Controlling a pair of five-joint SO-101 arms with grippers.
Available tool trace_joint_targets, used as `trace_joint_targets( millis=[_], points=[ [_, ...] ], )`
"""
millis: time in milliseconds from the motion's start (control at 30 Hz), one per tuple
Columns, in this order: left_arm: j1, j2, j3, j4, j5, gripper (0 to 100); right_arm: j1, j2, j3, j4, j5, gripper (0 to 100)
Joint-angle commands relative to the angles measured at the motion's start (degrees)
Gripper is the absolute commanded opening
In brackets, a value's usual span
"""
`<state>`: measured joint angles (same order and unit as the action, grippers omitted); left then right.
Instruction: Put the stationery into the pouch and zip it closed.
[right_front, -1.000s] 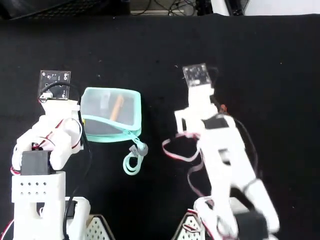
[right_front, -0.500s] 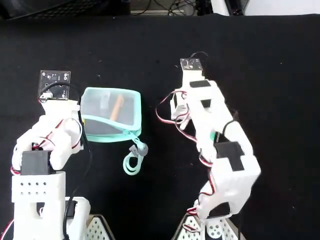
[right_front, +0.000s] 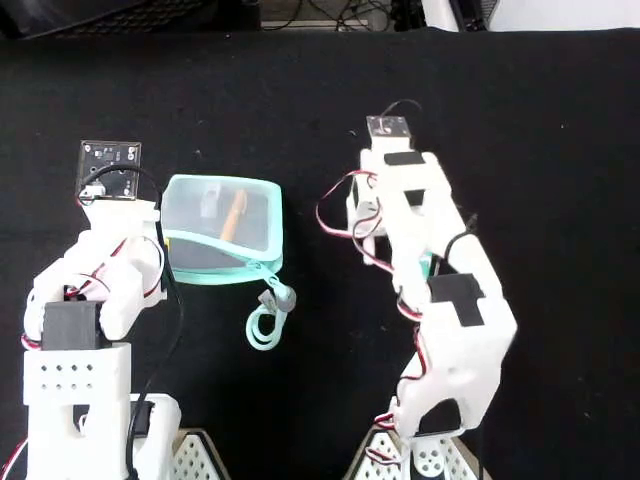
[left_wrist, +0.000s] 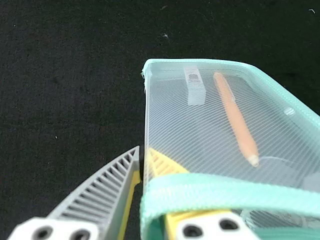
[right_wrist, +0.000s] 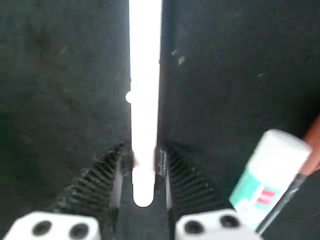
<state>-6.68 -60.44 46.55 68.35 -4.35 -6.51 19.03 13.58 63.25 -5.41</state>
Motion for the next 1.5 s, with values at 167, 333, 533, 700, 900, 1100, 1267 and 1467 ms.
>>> trace_joint_targets(
  millis=[167,333,533,700,900,1100,1267,1467],
  points=[
    [-0.3,-0.4,-0.4,-1.1,0.4,3,-0.3,-25.4,22.5,-2.5,8.7,1.3],
    [-0.3,-0.4,-0.4,-1.1,0.4,3,-0.1,-35.6,35.0,-1.6,17.5,1.6],
    [-0.3,-0.3,-0.4,-1.1,0.4,3,0.1,-38.0,37.5,5.5,25.0,20.1],
    [-0.3,-0.3,-0.4,-1.1,0.4,3,-1.7,-38.3,35.5,6.3,27.3,28.2],
    [-0.3,-0.3,-0.4,-1.1,0.4,3,-2.2,-37.9,23.5,8.6,20.5,23.4],
    [-0.3,-0.3,-0.4,-1.1,0.4,3,-5.1,-31.4,12.6,8.5,19.1,23.0],
    [-0.3,-0.3,-0.4,-1.1,0.4,3,-8.8,-18.0,8.7,3.8,20.0,23.0],
    [-0.3,-0.4,0.2,-1.1,0.4,3,-8.7,-7.9,8.7,-9.1,21.2,23.0]
  ],
)
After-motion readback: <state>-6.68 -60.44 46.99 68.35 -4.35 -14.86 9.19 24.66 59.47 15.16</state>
